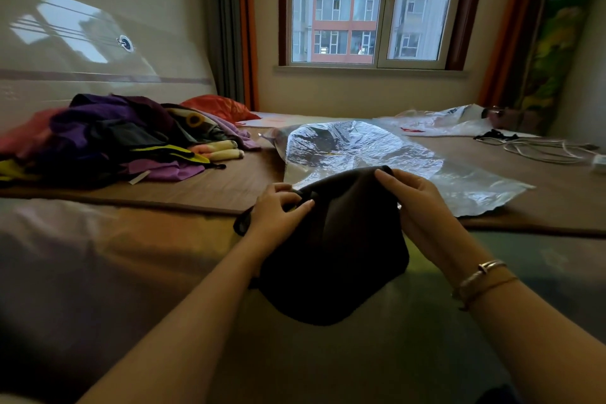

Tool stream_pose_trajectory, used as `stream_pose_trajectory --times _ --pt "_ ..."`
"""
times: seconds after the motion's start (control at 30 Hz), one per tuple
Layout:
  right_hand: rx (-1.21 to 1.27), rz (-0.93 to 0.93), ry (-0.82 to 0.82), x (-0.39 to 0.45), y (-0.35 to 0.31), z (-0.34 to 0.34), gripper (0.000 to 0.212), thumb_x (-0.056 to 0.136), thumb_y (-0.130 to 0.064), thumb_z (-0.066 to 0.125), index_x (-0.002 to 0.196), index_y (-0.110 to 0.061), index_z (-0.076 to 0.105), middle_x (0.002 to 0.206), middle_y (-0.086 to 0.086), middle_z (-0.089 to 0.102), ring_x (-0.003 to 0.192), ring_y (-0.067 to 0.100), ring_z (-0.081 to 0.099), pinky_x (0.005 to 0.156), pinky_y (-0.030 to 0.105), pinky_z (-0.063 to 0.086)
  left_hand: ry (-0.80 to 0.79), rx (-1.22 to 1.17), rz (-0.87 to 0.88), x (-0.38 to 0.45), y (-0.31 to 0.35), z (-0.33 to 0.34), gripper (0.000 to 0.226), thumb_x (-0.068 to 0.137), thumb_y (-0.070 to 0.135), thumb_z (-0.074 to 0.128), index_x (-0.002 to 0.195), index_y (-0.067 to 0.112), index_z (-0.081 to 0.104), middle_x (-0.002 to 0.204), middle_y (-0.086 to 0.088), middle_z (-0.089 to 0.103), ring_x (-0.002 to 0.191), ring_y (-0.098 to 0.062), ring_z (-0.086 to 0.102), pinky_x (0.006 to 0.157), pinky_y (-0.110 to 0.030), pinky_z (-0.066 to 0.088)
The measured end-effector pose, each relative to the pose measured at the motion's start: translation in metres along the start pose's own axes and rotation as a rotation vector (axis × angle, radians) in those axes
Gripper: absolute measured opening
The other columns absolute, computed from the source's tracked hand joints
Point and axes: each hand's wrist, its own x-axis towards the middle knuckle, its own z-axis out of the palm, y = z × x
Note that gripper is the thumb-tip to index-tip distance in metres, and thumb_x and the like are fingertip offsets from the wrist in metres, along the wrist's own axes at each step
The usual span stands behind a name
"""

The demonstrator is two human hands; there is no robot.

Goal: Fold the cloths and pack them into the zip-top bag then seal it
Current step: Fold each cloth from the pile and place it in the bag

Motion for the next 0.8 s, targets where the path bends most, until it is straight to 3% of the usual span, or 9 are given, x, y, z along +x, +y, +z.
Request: stream_pose_trajectory --times 0.07,0.13,0.23,0.3,0.4,0.47,0.53,0.67,0.8 --pt "0.049 -0.019 -0.026 -0.002 -0.003 0.000 0.016 0.093 -0.016 0.055 0.098 -0.008 0.069 0.086 0.001 0.072 0.082 0.009 0.068 0.069 0.021 0.056 -0.124 -0.153 -0.027 -0.003 0.009 0.000 0.026 0.086 0.036 0.067 0.096 0.012 0.074 0.128 0.001 0.056 0.118 -0.009 0.051 0.091 -0.020 0.042" --pt "0.073 -0.026 -0.033 -0.003 -0.006 -0.002 0.019 0.094 -0.018 0.053 0.094 -0.008 0.069 0.087 0.002 0.070 0.084 0.009 0.066 0.071 0.021 0.055 -0.216 -0.230 -0.063 -0.008 0.017 0.002 0.020 0.088 0.032 0.066 0.096 0.015 0.073 0.111 -0.001 0.067 0.100 -0.008 0.061 0.072 -0.009 0.046" --pt "0.047 -0.025 -0.021 -0.006 -0.006 -0.006 0.019 0.095 -0.018 0.053 0.092 -0.010 0.070 0.090 0.006 0.069 0.091 0.016 0.062 0.082 0.028 0.051 -0.186 -0.260 -0.047 -0.015 0.028 0.001 0.009 0.089 0.020 0.066 0.094 0.014 0.070 0.087 0.002 0.068 0.077 0.005 0.062 0.061 -0.002 0.043" --pt "0.030 -0.028 0.014 -0.008 -0.007 -0.010 0.018 0.095 -0.017 0.053 0.095 -0.010 0.069 0.091 0.007 0.068 0.094 0.020 0.061 0.084 0.031 0.050 -0.081 -0.353 -0.040 -0.019 0.035 -0.003 0.011 0.088 0.012 0.065 0.098 0.007 0.069 0.081 0.003 0.066 0.070 0.005 0.061 0.059 -0.002 0.043" --pt "0.122 -0.104 0.114 -0.008 -0.015 -0.018 0.014 0.093 -0.015 0.054 0.097 -0.011 0.067 0.093 0.007 0.066 0.095 0.021 0.058 0.082 0.031 0.049 0.091 -0.547 -0.070 -0.022 0.047 -0.021 0.019 0.091 0.016 0.062 0.108 0.008 0.068 0.097 -0.003 0.069 0.086 -0.008 0.063 0.070 -0.010 0.051" --pt "0.175 -0.172 0.167 -0.008 -0.024 -0.026 0.013 0.091 -0.020 0.056 0.097 -0.014 0.066 0.096 0.006 0.064 0.096 0.020 0.057 0.082 0.033 0.047 0.213 -0.713 -0.088 -0.021 0.048 -0.037 0.021 0.092 0.022 0.060 0.110 0.015 0.068 0.107 -0.003 0.069 0.100 -0.014 0.064 0.083 -0.026 0.054" --pt "0.167 -0.216 0.163 -0.011 -0.031 -0.034 0.016 0.095 -0.021 0.051 0.095 -0.018 0.068 0.093 0.001 0.065 0.096 0.017 0.058 0.081 0.032 0.046 0.321 -0.849 -0.097 -0.019 0.047 -0.053 0.024 0.093 0.025 0.059 0.113 0.016 0.066 0.113 -0.004 0.068 0.106 -0.018 0.063 0.082 -0.030 0.053" --pt "0.127 -0.235 0.132 -0.019 -0.039 -0.040 0.034 0.097 -0.021 0.046 0.078 -0.027 0.073 0.090 -0.007 0.069 0.107 0.015 0.056 0.098 0.041 0.040 0.323 -1.029 -0.087 -0.022 0.052 -0.070 0.021 0.096 0.023 0.053 0.113 0.015 0.063 0.104 -0.002 0.066 0.087 -0.011 0.061 0.055 -0.017 0.049" --pt "0.152 -0.238 0.111 -0.020 -0.042 -0.040 0.033 0.097 -0.019 0.045 0.083 -0.026 0.075 0.097 -0.004 0.070 0.116 0.019 0.055 0.107 0.043 0.035 0.335 -1.075 -0.078 -0.023 0.057 -0.079 0.025 0.096 0.023 0.052 0.117 0.013 0.062 0.107 -0.002 0.066 0.094 -0.011 0.062 0.067 -0.022 0.052"
